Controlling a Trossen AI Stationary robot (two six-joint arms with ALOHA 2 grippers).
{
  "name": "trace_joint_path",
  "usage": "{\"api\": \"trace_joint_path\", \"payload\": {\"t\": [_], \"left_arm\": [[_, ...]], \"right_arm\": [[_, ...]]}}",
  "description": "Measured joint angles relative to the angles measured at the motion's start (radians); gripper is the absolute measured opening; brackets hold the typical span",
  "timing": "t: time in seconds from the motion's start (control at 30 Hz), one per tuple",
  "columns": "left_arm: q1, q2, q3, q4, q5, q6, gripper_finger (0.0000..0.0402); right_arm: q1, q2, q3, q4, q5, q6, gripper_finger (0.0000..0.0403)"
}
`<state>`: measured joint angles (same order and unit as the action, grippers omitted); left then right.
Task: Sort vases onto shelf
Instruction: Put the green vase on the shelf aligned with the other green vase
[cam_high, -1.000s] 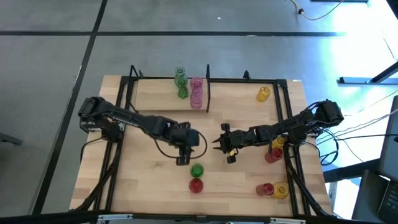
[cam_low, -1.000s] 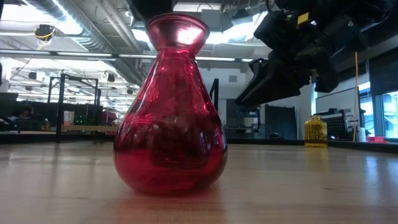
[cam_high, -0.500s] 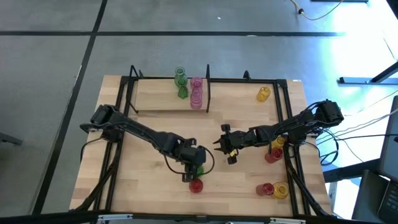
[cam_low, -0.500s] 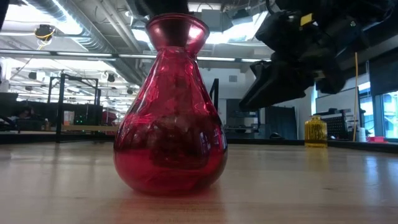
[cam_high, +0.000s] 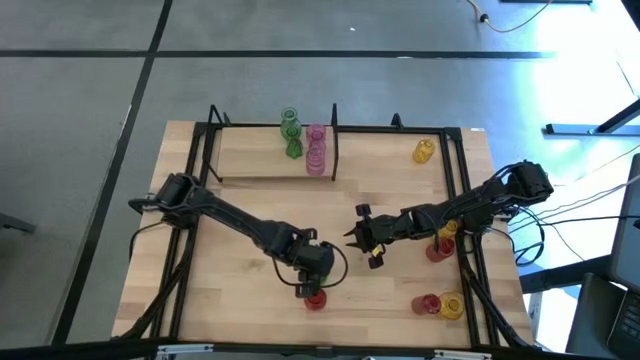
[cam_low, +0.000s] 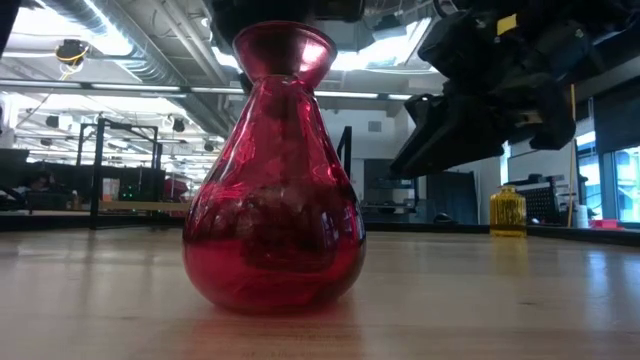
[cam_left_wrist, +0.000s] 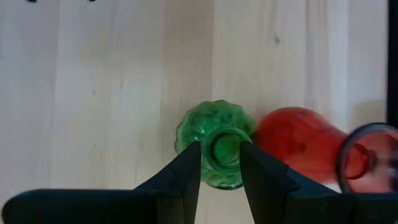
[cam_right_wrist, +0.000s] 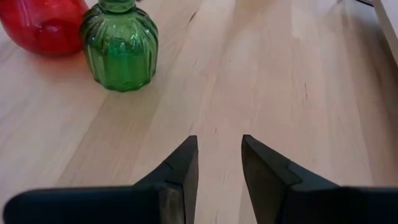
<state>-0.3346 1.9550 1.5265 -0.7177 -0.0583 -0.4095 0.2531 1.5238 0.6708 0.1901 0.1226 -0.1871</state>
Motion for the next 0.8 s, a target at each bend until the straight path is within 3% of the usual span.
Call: {"api": "trace_joint_path", "payload": {"t": [0.57, 0.8], "left_arm": [[0.031, 0.019, -0.022, 0.012, 0.044, 0.033, 0.0101], [0.035, 0.021, -0.022, 0.016, 0.057, 0.073, 0.0046]], "right_arm": [[0.002, 0.000, 0.000, -0.011, -0.003, 0.055, 0.0108], [0.002, 0.000, 0.000, -0.016, -0.003, 0.056, 0.0108]]}}
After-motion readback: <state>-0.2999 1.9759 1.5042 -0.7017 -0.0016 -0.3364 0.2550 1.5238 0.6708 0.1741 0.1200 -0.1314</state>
